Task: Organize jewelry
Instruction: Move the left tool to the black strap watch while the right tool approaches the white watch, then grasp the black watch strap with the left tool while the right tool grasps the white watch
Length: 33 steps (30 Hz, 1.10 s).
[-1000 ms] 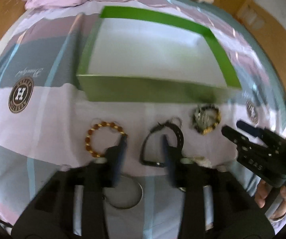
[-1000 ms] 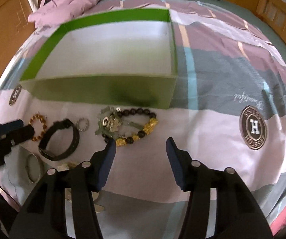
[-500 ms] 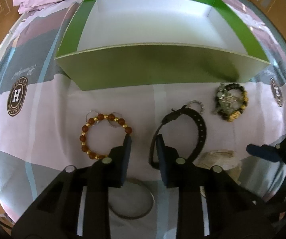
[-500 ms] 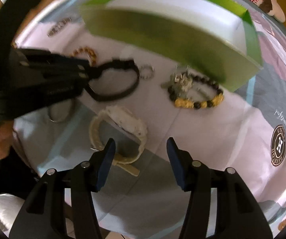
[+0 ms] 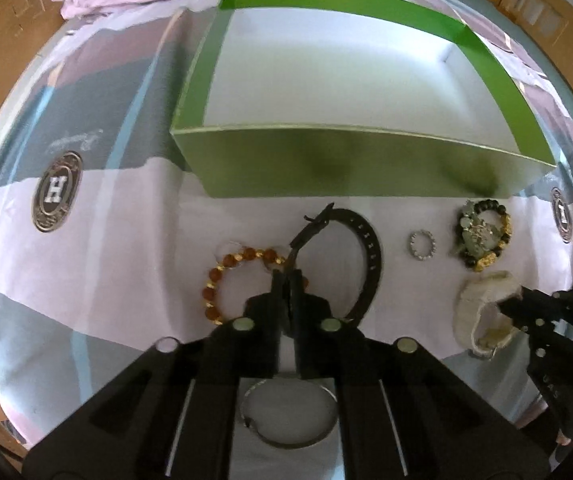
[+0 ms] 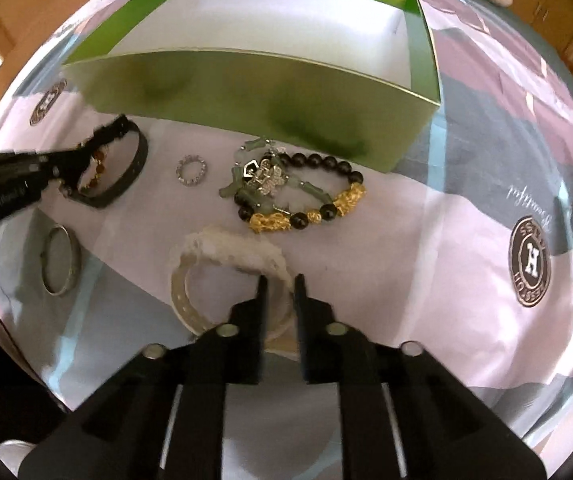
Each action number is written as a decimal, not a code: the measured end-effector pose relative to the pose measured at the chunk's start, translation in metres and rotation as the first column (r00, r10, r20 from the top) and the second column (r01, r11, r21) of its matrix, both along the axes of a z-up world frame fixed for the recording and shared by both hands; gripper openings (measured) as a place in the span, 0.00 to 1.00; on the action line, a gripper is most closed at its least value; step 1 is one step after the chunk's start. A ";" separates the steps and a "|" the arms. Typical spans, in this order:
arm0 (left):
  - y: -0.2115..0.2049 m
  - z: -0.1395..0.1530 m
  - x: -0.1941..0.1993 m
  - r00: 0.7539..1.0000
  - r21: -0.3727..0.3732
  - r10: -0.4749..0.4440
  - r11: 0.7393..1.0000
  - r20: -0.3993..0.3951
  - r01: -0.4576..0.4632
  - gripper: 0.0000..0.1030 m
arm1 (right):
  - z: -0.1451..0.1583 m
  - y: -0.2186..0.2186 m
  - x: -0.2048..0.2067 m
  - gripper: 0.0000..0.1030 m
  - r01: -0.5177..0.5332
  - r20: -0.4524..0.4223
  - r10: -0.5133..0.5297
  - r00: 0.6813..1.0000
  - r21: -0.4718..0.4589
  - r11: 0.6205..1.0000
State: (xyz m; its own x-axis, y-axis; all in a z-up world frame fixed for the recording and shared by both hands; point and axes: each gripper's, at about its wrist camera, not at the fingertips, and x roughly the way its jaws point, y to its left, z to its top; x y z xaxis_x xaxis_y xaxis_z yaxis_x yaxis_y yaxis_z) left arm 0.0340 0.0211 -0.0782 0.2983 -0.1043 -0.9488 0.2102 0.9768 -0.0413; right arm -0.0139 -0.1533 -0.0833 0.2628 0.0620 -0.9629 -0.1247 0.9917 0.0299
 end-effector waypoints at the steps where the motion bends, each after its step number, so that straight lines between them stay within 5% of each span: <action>1: 0.000 0.000 -0.003 1.000 0.009 -0.005 1.000 0.004 0.005 0.04 | 0.001 0.000 -0.001 0.32 0.000 0.009 0.000 1.000 -0.011 1.000; 4: -0.008 -0.001 -0.004 0.999 0.031 -0.032 0.999 0.013 0.031 0.21 | 0.001 -0.001 -0.002 0.34 0.003 0.007 -0.003 1.000 -0.016 1.000; 7: -0.014 -0.004 -0.006 0.999 0.048 -0.047 0.998 0.015 0.046 0.23 | -0.002 -0.005 -0.001 0.34 0.005 -0.006 -0.005 1.000 -0.023 1.000; 12: -0.017 -0.008 -0.004 0.999 0.039 -0.051 0.998 0.006 0.051 0.23 | -0.011 -0.002 0.010 0.33 0.010 -0.008 -0.010 1.000 -0.009 1.000; 15: -0.019 -0.008 -0.004 0.998 0.042 -0.056 0.998 0.010 0.056 0.21 | -0.010 0.002 0.011 0.18 -0.005 -0.002 0.005 1.000 0.003 1.000; 16: -0.019 -0.007 -0.004 0.998 0.040 -0.055 0.998 0.014 0.054 0.13 | -0.008 0.007 0.009 0.17 -0.009 0.003 0.009 1.000 0.001 1.000; 19: -0.016 -0.006 -0.005 0.998 0.037 -0.054 0.998 0.027 0.053 0.05 | -0.007 0.013 0.007 0.17 -0.016 0.015 0.016 1.000 0.003 1.000; 33: -0.018 0.015 -0.011 0.989 0.062 -0.056 0.997 0.135 0.048 0.05 | 0.014 0.006 -0.005 0.17 -0.035 0.092 0.031 0.995 0.041 0.999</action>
